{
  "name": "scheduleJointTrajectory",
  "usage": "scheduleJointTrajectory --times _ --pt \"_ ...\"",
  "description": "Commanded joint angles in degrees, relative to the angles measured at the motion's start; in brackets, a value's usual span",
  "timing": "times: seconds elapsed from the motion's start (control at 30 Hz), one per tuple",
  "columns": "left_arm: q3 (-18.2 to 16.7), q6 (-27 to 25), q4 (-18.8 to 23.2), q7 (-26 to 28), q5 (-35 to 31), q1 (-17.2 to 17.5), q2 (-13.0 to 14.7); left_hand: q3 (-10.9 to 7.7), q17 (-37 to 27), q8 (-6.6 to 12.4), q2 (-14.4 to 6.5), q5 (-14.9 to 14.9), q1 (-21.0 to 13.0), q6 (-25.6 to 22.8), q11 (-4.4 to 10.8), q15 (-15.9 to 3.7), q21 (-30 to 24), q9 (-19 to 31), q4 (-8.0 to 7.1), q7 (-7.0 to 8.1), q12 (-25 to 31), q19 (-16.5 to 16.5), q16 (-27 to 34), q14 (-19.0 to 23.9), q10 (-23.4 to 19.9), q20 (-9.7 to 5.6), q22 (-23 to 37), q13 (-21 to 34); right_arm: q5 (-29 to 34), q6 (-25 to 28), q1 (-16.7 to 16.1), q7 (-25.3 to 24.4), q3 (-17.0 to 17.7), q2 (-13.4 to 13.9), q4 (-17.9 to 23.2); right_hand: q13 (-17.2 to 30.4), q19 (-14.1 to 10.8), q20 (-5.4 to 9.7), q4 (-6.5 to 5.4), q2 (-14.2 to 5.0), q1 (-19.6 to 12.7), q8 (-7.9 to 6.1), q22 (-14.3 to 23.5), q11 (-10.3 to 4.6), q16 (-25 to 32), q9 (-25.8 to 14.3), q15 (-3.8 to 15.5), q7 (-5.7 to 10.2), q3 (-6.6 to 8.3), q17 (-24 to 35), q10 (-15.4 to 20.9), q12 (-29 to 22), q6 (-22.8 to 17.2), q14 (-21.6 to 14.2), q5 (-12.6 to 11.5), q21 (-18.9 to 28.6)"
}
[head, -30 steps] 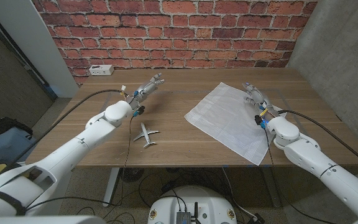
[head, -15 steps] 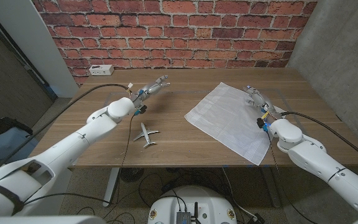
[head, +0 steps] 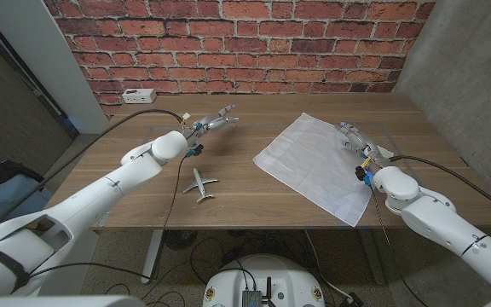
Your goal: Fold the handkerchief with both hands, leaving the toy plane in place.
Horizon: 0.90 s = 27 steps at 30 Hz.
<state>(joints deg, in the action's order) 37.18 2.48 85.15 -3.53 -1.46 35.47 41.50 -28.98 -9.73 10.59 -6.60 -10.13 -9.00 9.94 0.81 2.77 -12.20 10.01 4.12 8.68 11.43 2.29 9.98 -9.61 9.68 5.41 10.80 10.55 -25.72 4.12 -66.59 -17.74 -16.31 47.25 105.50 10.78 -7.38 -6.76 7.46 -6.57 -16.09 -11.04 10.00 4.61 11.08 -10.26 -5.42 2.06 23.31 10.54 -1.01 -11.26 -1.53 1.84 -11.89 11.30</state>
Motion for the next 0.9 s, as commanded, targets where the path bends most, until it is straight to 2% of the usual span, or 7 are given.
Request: scheduleJointTrajectory --times 0.03,0.6,0.73,0.77,0.9 --pt "1.3 -2.4 3.8 0.1 -5.4 -0.2 1.4 -0.14 -0.2 0.23 -0.2 -0.2 -0.4 1.8 -0.23 -0.38 0.1 0.2 0.24 -0.46 0.0 0.5 0.1 -2.0 5.8 0.25 0.3 0.1 1.3 4.4 -3.3 -2.6 1.3 2.5 4.6 0.1 -0.2 -0.42 0.26 -0.07 -0.6 -0.25 0.1 0.22 0.3 -0.3 -0.14 0.17 0.25 0.1 0.4 -0.4 -0.5 -0.2 0.3 0.2" --pt "1.9 -4.7 8.5 0.0 -11.1 0.8 2.8 -0.3 -0.2 0.21 -0.4 -0.2 -0.7 1.6 0.07 -0.57 0.2 0.2 0.49 -0.5 0.0 1.1 0.0 -2.7 5.8 0.21 0.3 0.1 3.5 11.5 -9.4 -7.1 4.4 6.0 12.9 0.1 -0.5 -0.12 0.84 -0.73 -1.8 -0.7 0.1 0.69 0.5 -0.3 0.12 -0.26 0.87 0.1 2.2 -0.9 -2.3 -0.8 0.7 0.3" --pt "1.6 -4.6 9.2 0.0 -11.3 1.4 3.1 -0.31 -0.2 0.11 -0.4 -0.2 -0.8 1.8 -0.09 -0.57 0.2 0.2 0.54 -0.42 0.0 1.1 0.1 -2.7 5.9 0.21 0.3 0.1 4.4 13.9 -10.6 -8.1 5.0 7.0 15.2 0.2 -1.7 0.69 1.09 -1.03 -2.7 -0.98 0.1 1.12 0.7 -0.3 0.02 -0.53 1.16 0.1 4.7 -1.6 -3.7 -1.9 1.1 0.6" --pt "1.5 -4.5 9.4 0.0 -11.4 1.6 3.2 -0.32 -0.2 0.07 -0.4 -0.2 -0.8 1.9 0.29 -0.57 0.2 0.2 0.57 -0.33 0.0 1.1 0.1 -2.7 5.9 0.19 0.3 0.1 4.7 14.4 -10.9 -8.2 5.1 7.2 15.7 0.2 -2.0 0.9 1.11 -1.03 -2.8 -0.96 0.1 1.2 0.8 -0.3 0.1 -0.53 1.18 0.1 5.0 -1.6 -3.9 -2.2 1.1 0.7" --pt "1.2 -4.3 10.0 -0.1 -11.5 2.1 3.5 -0.32 -0.2 0.01 -0.4 -0.1 -0.8 2.0 0.28 -0.57 0.2 0.3 0.62 -0.27 0.0 1.2 0.1 -2.7 6.0 0.2 0.3 0.1 5.4 16.2 -12.0 -9.0 5.5 7.6 17.4 0.2 -2.6 1.1 1.19 -1.13 -3.2 -1.21 0.1 1.4 1.1 -0.3 -0.05 -0.89 1.26 0.1 6.7 -2.0 -5.2 -3.4 1.3 0.8"
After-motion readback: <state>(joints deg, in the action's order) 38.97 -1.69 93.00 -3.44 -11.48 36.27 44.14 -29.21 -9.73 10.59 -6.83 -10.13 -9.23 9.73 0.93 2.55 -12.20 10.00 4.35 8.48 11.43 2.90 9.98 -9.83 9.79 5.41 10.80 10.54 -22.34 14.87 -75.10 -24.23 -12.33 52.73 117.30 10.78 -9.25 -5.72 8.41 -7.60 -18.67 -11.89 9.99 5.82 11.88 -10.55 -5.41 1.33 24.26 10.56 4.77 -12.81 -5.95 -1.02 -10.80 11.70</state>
